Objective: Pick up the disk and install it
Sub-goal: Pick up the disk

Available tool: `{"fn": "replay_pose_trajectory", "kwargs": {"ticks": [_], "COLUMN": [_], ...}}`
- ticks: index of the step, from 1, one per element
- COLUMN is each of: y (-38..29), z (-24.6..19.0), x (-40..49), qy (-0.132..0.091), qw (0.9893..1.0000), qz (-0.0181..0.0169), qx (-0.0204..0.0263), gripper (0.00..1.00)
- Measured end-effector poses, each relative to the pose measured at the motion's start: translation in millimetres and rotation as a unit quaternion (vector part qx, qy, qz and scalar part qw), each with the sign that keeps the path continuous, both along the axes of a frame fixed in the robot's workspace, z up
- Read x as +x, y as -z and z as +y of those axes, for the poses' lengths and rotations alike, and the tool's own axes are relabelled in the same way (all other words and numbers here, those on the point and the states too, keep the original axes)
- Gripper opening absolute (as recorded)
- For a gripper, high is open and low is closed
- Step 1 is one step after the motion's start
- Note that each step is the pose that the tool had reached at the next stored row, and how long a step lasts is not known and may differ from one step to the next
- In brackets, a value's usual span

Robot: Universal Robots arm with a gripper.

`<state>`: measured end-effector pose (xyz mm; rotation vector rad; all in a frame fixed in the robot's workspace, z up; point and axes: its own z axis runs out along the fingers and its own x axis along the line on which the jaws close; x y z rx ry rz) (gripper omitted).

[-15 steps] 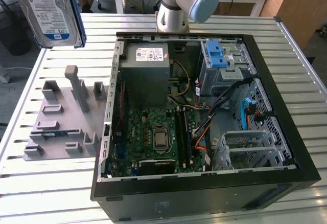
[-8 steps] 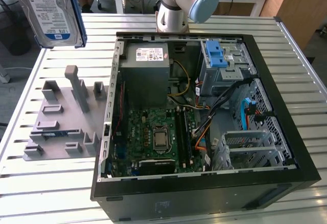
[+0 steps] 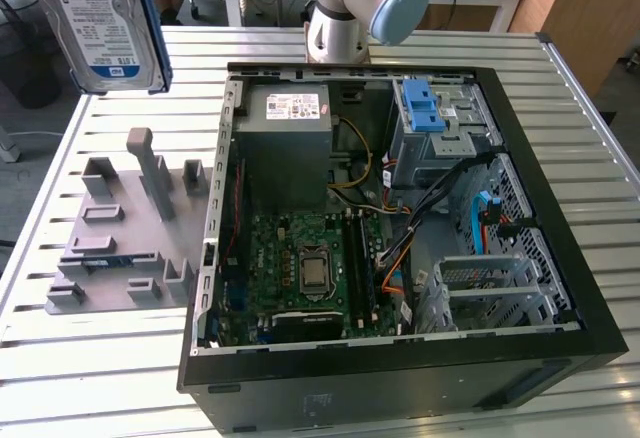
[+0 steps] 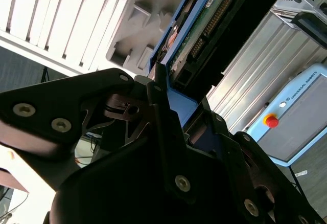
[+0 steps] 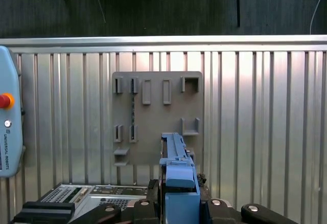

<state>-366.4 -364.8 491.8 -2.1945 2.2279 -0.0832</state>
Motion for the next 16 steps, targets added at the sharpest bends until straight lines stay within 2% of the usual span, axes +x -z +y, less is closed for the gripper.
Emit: {"fn": "replay_pose_trajectory", "kwargs": {"ticks": [16], "y": [0.0], "z": [-0.8], "x": [8.4], "qy": [0.0], "qw": [1.0], "qz": [0.0], "qx": [0.0], "gripper": [0.36]}}
